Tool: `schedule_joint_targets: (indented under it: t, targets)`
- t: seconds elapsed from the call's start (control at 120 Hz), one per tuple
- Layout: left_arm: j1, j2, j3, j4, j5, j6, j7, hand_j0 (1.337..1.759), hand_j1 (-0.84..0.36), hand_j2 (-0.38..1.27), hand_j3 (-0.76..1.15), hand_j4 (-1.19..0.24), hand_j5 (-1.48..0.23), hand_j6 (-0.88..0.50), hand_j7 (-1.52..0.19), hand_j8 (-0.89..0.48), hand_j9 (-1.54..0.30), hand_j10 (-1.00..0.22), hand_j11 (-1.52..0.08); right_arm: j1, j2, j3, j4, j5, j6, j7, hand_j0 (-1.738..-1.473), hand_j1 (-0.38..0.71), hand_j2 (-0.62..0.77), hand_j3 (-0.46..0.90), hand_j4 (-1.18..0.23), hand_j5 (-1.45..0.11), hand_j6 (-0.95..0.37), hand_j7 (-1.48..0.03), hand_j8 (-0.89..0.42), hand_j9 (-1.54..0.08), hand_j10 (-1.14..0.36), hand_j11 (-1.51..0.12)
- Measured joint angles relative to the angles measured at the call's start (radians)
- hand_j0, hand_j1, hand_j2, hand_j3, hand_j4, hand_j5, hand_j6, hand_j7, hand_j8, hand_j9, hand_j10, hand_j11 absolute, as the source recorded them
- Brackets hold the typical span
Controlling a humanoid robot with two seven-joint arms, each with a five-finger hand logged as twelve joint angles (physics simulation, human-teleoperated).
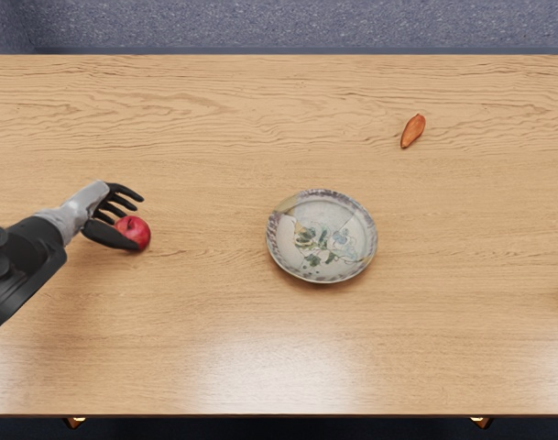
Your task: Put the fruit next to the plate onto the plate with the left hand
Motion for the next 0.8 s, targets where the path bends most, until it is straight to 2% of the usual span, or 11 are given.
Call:
schedule_joint_targets:
  t: [0.267,0.367,0.45,0.608,0.708,0.8]
  targets:
    - [0.002,-0.028,0.021,0.000,0.007,0.001,0.001,1.658,-0.20,0.08,0.00,-0.46,-0.59,-0.46,-0.59,-0.45,-0.60,-0.46,-0.59,0.000,0.000,0.000,0.000,0.000,0.000,0.000,-1.658,-0.35,0.00,0.00,0.00,0.00,0.00,0.00,0.00,0.00,0.00,0.00]
    - [0.003,-0.027,0.027,0.000,0.009,0.000,0.003,1.657,-0.23,0.09,0.00,-0.50,-0.64,-0.51,-0.64,-0.46,-0.65,-0.50,-0.65,0.000,0.000,0.000,0.000,0.000,0.000,0.000,-1.658,-0.35,0.00,0.00,0.00,0.00,0.00,0.00,0.00,0.00,0.00,0.00]
    - [0.004,-0.027,0.032,0.004,0.010,-0.001,0.002,1.654,-0.21,0.06,0.00,-0.54,-0.70,-0.50,-0.71,-0.44,-0.73,-0.52,-0.73,0.000,0.000,0.000,0.000,0.000,0.000,0.000,-1.658,-0.35,0.00,0.00,0.00,0.00,0.00,0.00,0.00,0.00,0.00,0.00]
    - [0.002,-0.021,0.038,0.007,0.008,0.000,0.004,1.652,-0.22,0.17,0.00,-0.61,-0.79,-0.48,-0.80,-0.42,-0.83,-0.59,-0.83,0.000,0.000,0.000,0.000,0.000,0.000,0.000,-1.658,-0.35,0.00,0.00,0.00,0.00,0.00,0.00,0.00,0.00,0.00,0.00]
    - [-0.003,-0.021,0.039,0.008,0.004,0.000,0.005,1.653,-0.25,0.27,0.00,-0.66,-0.87,-0.45,-0.87,-0.38,-0.89,-0.57,-0.89,0.000,0.000,0.000,0.000,0.000,0.000,0.000,-1.658,-0.35,0.00,0.00,0.00,0.00,0.00,0.00,0.00,0.00,0.00,0.00]
    - [-0.039,-0.021,0.039,0.008,0.002,0.000,0.003,1.654,-0.26,0.35,0.00,-0.69,-0.92,-0.45,-0.92,-0.37,-0.93,-0.56,-0.93,0.000,0.000,0.000,0.000,0.000,0.000,0.000,-1.658,-0.35,0.00,0.00,0.00,0.00,0.00,0.00,0.00,0.00,0.00,0.00]
